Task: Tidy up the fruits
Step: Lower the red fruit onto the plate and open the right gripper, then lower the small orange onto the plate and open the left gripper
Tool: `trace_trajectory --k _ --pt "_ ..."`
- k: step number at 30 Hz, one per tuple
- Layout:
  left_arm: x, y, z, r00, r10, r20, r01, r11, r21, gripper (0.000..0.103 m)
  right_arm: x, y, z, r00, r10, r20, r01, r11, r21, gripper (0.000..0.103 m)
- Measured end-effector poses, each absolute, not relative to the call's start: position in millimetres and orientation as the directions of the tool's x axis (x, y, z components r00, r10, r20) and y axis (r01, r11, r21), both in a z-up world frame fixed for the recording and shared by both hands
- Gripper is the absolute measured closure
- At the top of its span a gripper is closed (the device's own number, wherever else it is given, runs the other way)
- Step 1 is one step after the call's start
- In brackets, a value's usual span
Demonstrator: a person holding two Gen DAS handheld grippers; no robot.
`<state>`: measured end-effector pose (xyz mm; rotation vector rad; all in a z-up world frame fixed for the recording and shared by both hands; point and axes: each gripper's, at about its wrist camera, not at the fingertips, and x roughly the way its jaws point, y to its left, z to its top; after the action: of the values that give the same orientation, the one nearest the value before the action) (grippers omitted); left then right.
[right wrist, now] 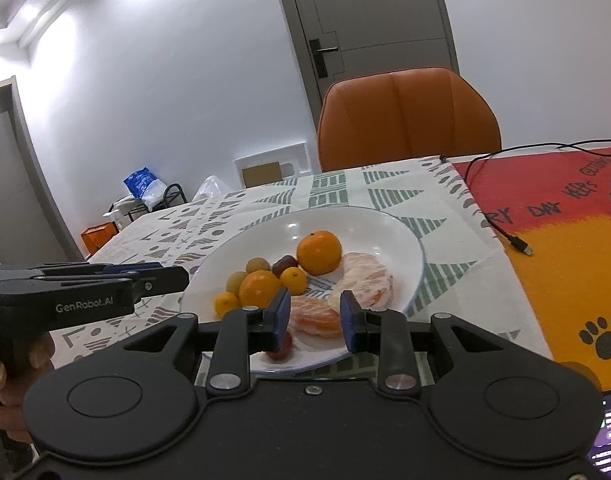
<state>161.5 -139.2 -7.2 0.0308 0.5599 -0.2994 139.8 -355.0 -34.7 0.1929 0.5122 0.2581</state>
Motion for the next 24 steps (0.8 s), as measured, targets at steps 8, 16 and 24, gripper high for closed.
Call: trace_trajectory --k 8,16,24 --pt "151.6 -111.5 -0.1 0.829 -0.217 -0.515 0.223 0.974 -0.051 0.054 134.8 -337.1 -25.4 0.843 0.309 -0.441 -0.229 0.947 0.226 0.06" --pt "137.5 -91.9 7.2 0.847 -0.181 -0.499 0.175 0.983 -0.059 0.028 128.1 -323.5 -17.1 0.847 0.322 -0.423 -0.251 0.944 0.215 0.045" --pt "116.7 -72.3 14.4 0.868 -0.112 -0.483 0.104 0.994 -0.044 0.013 115.7 -310.4 -7.3 0.853 0.339 -0.397 -0.278 0.939 0.204 0.012"
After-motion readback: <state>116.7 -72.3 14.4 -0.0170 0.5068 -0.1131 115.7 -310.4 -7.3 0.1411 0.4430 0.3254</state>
